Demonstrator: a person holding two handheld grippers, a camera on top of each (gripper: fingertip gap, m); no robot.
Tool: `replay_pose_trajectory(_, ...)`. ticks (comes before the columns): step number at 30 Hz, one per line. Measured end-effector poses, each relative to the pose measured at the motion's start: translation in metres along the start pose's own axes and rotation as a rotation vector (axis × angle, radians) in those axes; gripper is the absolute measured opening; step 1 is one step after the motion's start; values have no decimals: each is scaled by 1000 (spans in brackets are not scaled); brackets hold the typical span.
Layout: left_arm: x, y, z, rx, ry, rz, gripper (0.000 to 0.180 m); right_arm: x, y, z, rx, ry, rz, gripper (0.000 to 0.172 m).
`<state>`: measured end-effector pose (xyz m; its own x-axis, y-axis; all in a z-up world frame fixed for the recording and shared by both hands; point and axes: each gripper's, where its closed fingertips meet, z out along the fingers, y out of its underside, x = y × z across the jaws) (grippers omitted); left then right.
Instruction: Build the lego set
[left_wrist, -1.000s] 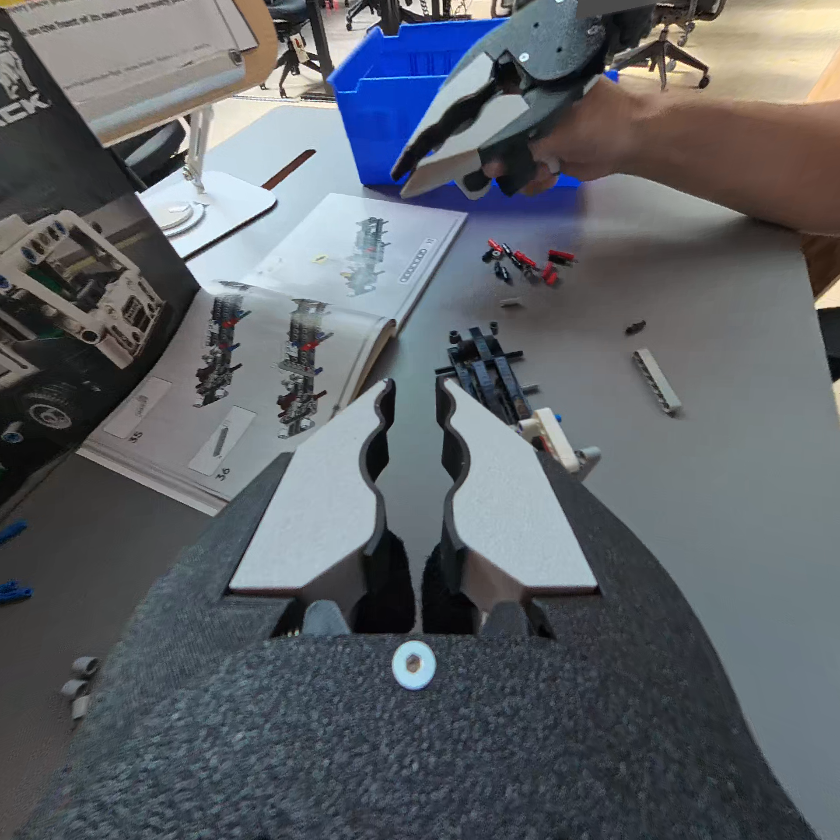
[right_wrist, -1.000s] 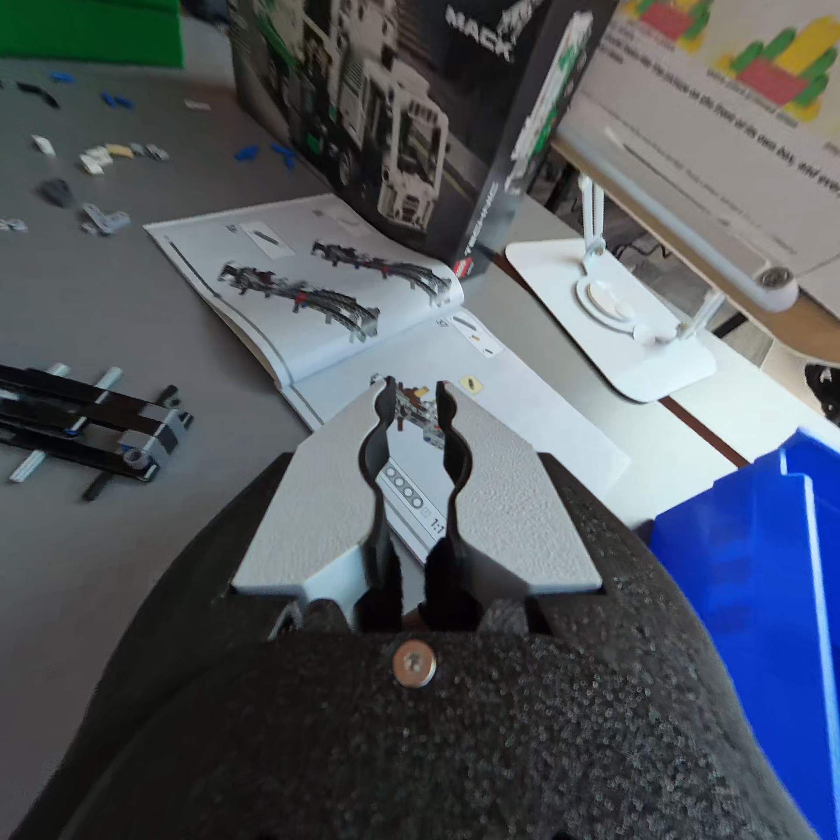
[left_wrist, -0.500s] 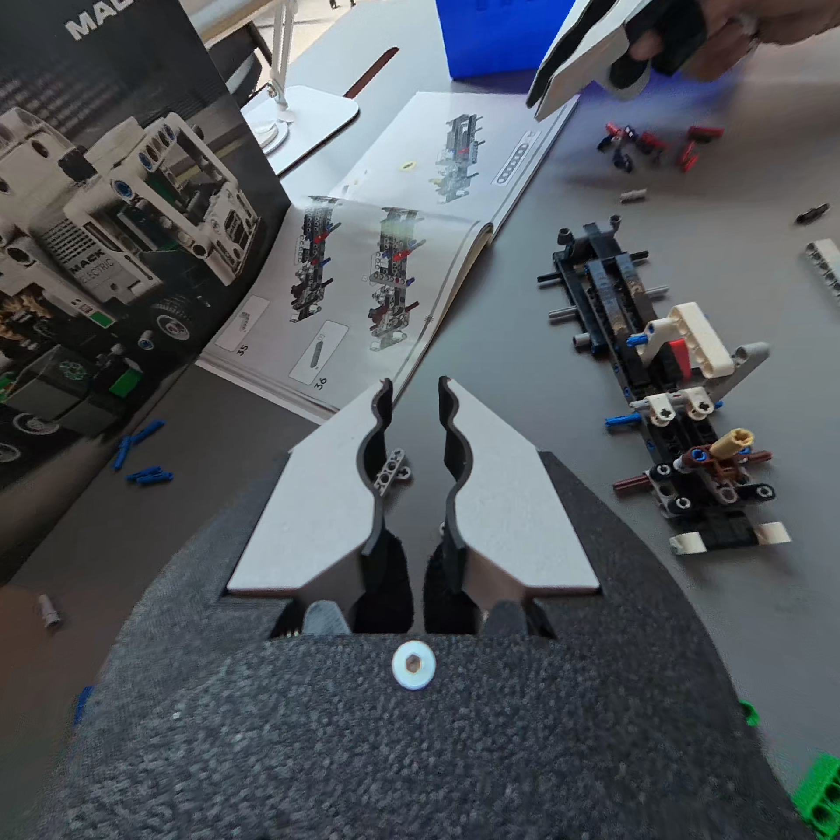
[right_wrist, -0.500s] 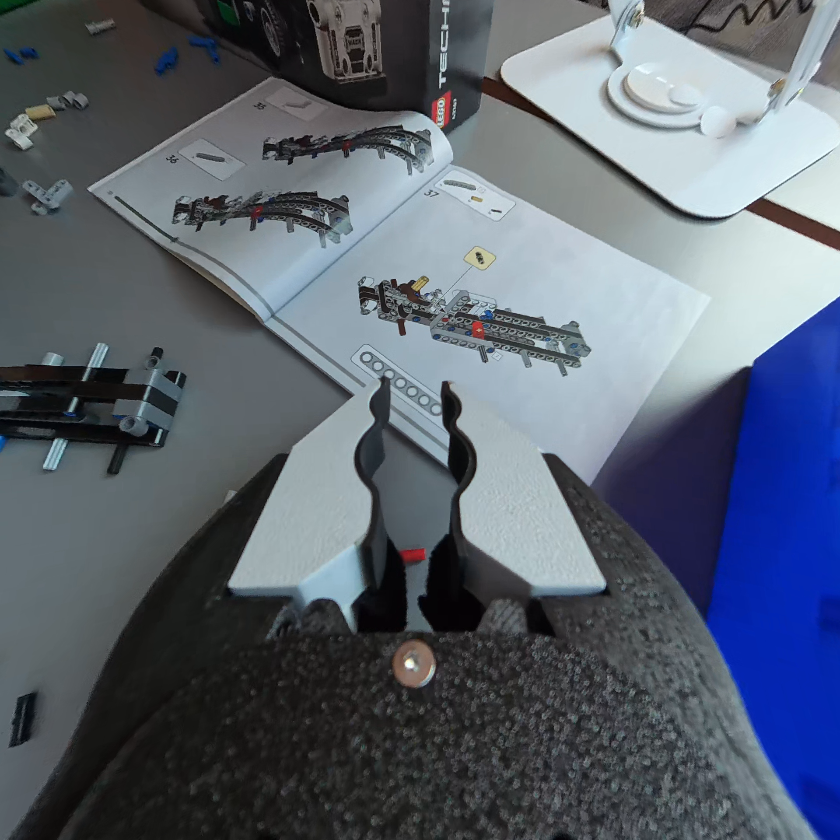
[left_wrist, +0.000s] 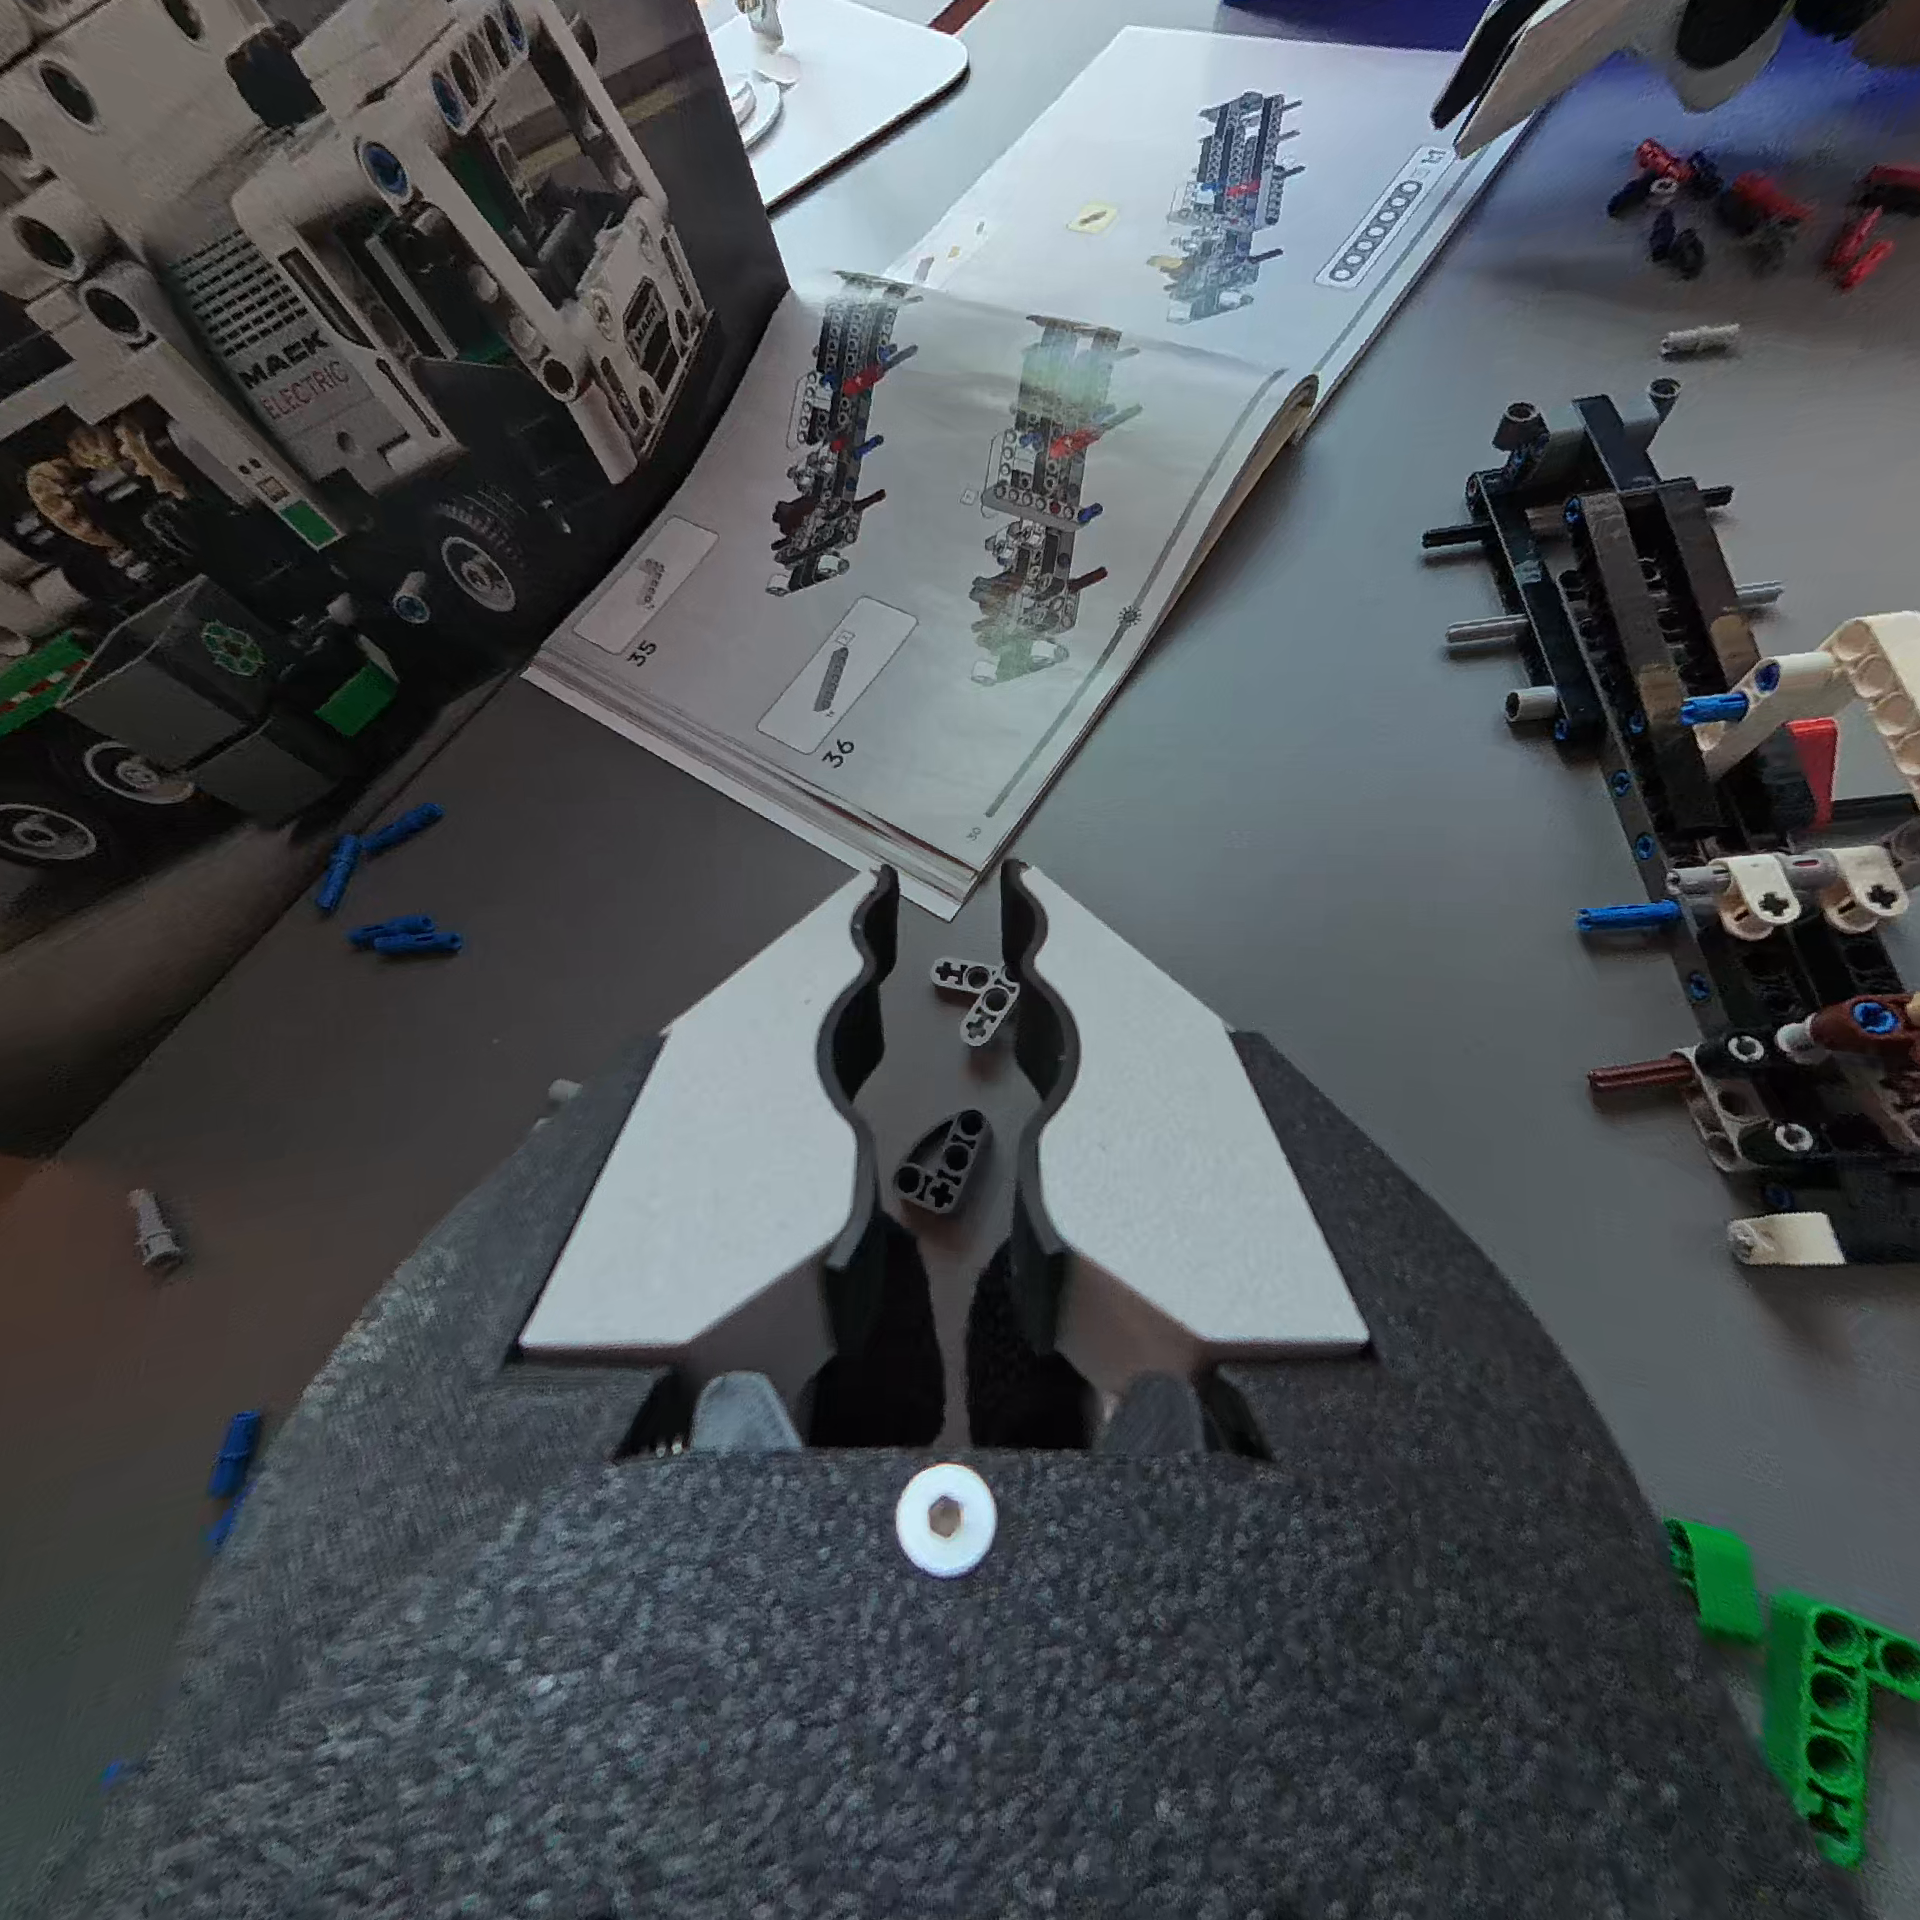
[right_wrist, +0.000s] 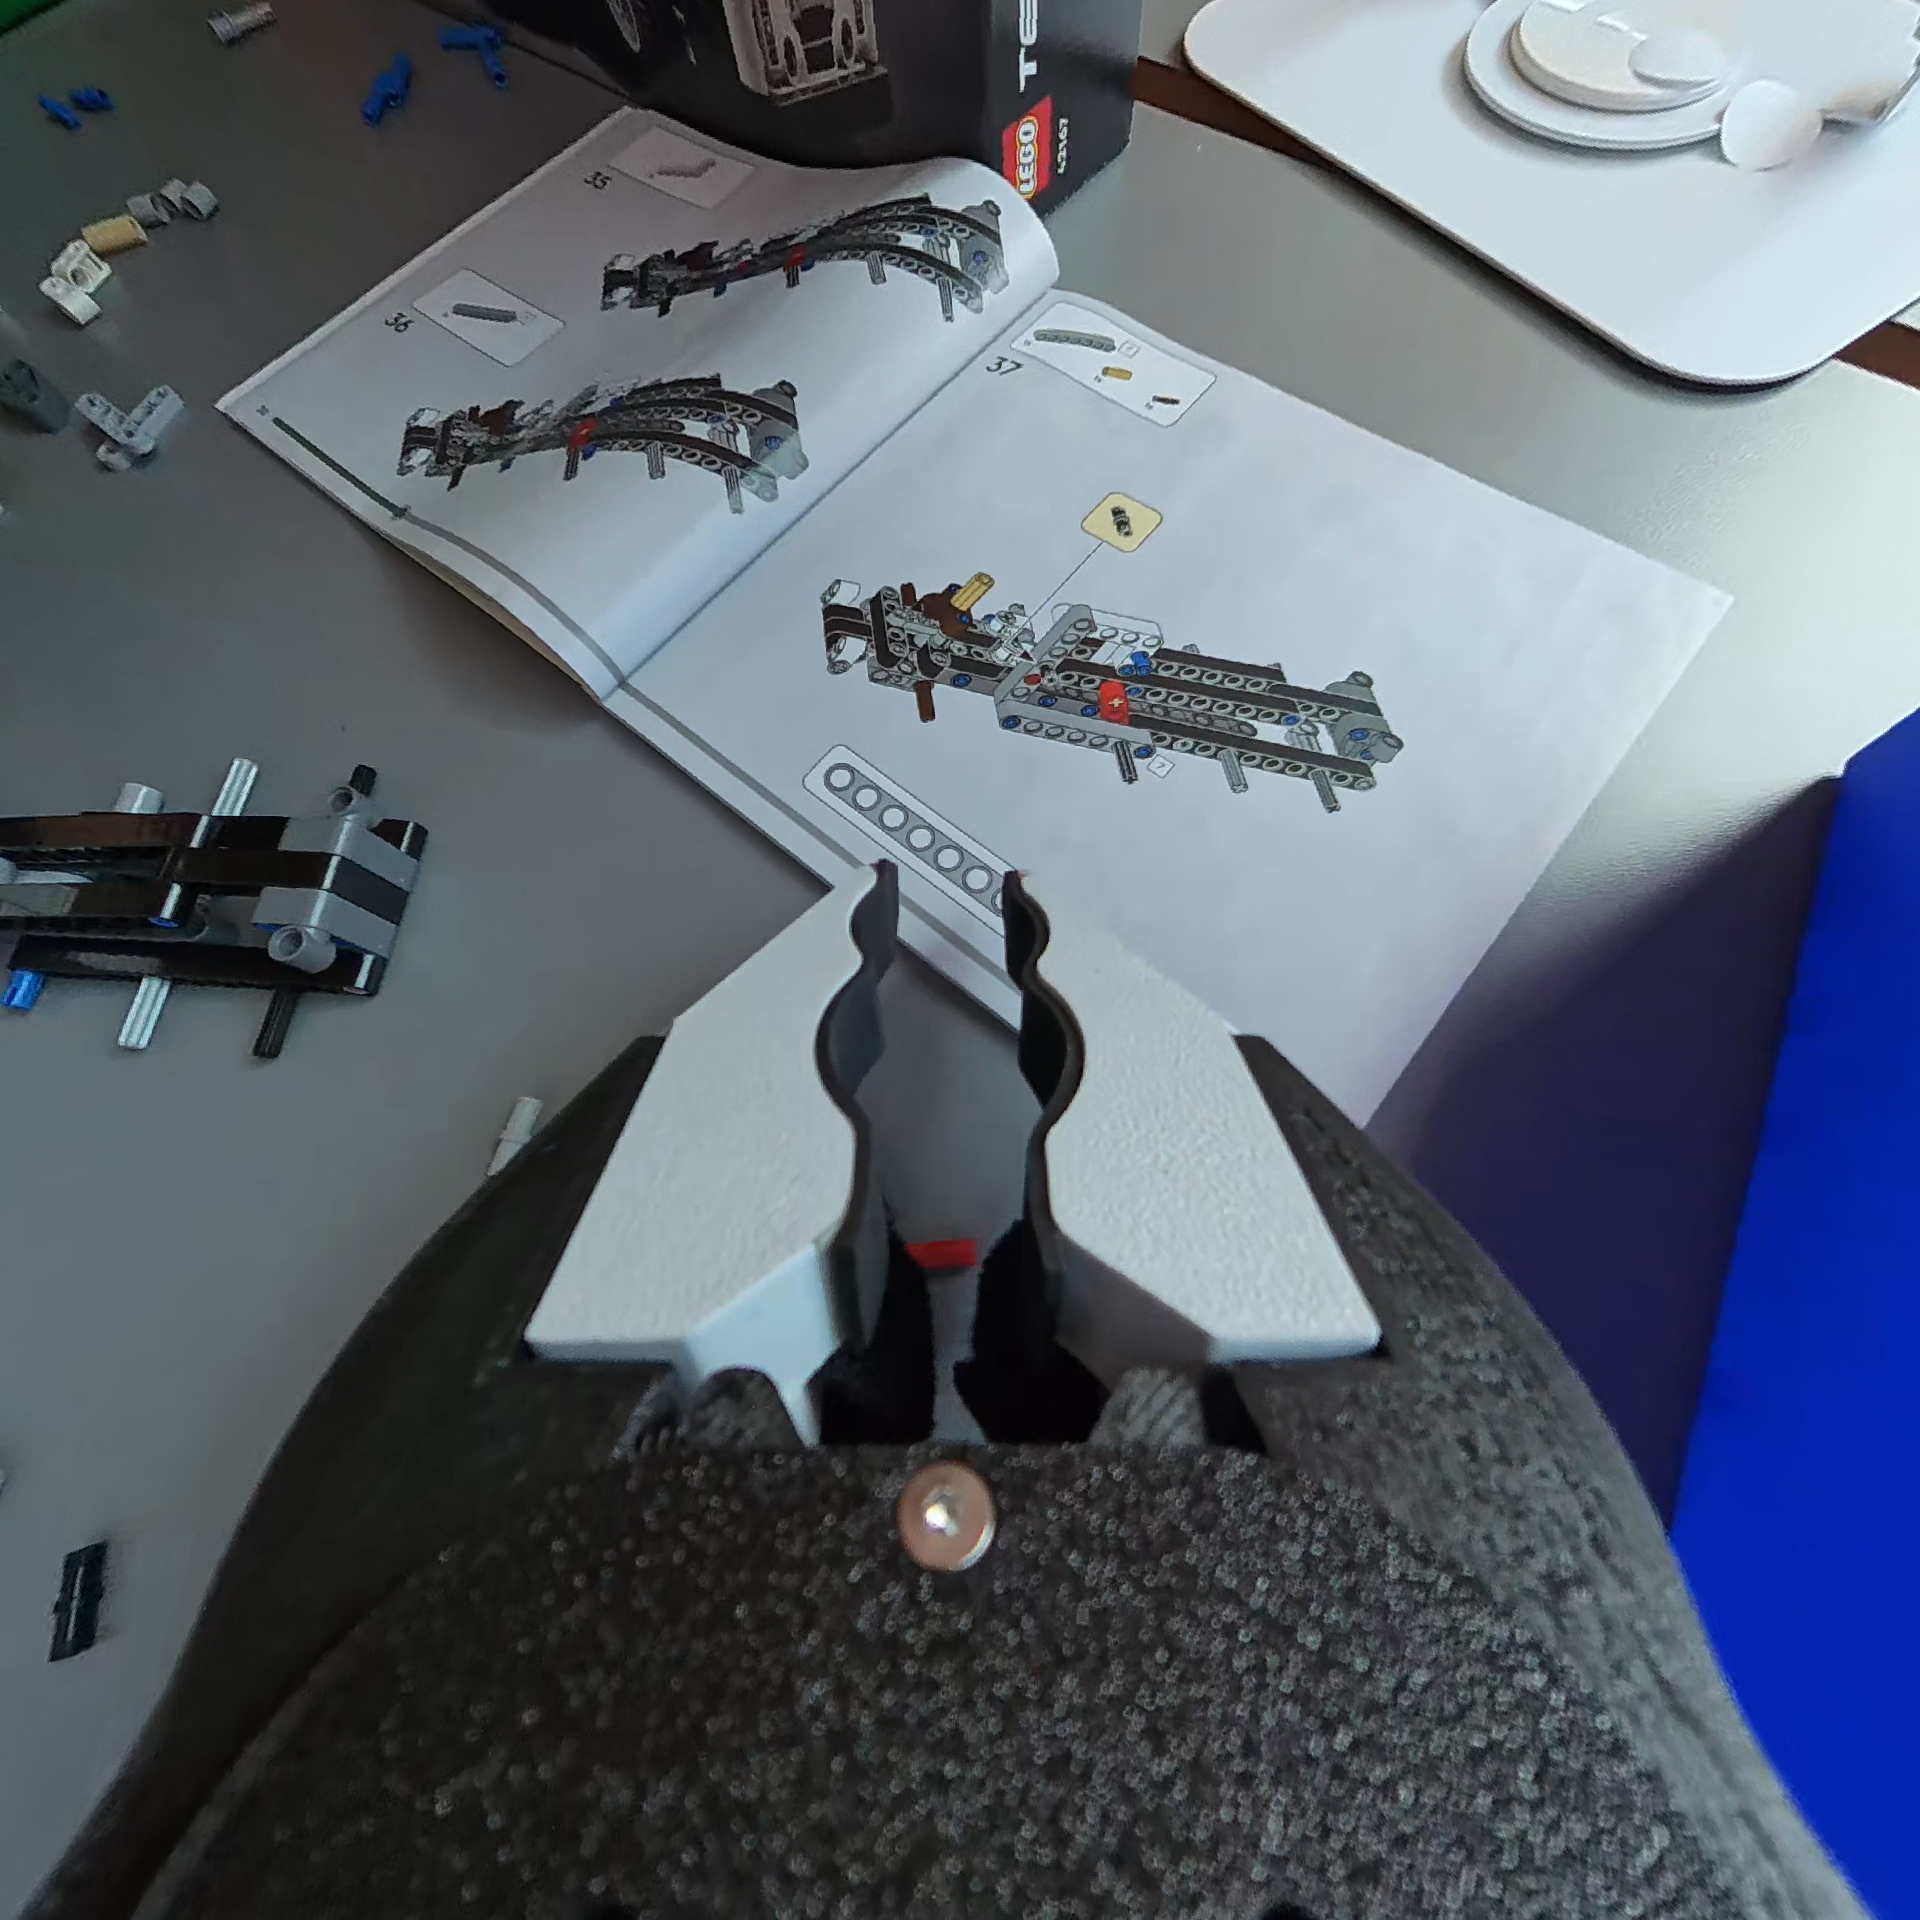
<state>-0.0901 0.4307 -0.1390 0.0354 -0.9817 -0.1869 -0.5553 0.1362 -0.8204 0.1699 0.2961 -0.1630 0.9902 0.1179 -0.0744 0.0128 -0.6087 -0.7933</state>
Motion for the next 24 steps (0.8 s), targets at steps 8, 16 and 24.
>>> replay_pose_trajectory(8,0,4,2,-14,1,-2,18,0,0,1,1,-2,-3,18)
replay_pose_trajectory(16,-2,2,0,-8,-9,-3,18,1,-3,-2,14,3,-9,17)
replay_pose_trajectory(24,-2,5,2,-21,-6,-7,18,0,0,0,4,-5,-8,17)
